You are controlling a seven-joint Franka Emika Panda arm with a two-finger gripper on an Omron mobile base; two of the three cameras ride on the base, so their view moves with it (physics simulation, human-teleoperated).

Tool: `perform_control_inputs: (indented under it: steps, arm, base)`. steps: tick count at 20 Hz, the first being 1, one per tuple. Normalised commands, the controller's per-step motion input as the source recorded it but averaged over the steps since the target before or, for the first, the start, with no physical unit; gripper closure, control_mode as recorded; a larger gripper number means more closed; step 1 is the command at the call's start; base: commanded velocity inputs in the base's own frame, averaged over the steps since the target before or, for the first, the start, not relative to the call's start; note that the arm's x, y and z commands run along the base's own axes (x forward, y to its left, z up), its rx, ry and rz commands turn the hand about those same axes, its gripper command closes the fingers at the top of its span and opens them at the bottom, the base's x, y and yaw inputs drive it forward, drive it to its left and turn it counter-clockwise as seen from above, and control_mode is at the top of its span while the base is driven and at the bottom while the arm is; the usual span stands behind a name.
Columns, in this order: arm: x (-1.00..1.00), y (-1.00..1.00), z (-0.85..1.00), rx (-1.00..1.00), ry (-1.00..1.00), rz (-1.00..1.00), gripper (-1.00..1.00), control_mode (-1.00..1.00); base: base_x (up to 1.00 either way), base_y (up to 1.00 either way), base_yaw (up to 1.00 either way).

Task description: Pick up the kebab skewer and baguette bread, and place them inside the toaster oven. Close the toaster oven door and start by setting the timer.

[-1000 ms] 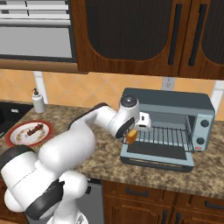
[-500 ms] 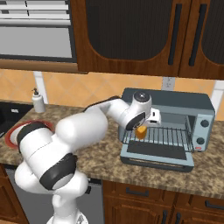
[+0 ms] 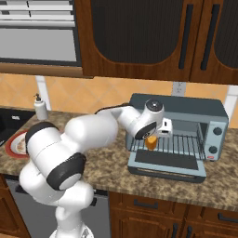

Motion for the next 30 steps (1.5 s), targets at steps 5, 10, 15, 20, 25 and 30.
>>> perform_control_inputs:
  steps: [5,10,15,20,25,30]
  arm:
    - [0.08,-0.05,-0.18,0.0,0.0,0.0,1.0,-1.0]
    - [-0.17,-0.07,-0.35,0.0,0.0,0.0,1.0,-1.0]
    - [-0.23,0.0,-0.31,0.0,0.0,0.0,-1.0,-1.0]
    - [-0.04,0.0,-0.04,0.0,0.0,0.0,-1.0,-1.0]
    - [-0.15,-0.2,0.19,0.01,0.0,0.0,-1.0,-1.0]
    - [-0.86,0.27,0.24,0.0,-0.05,-0.07,-1.0,-1.0]
  base:
    - [0.0,0.0,0.0]
    - [0.0,0.0,0.0]
    - [0.0,0.0,0.0]
    - [0.0,0.0,0.0]
    - [0.0,0.0,0.0]
    - [0.0,0.0,0.0]
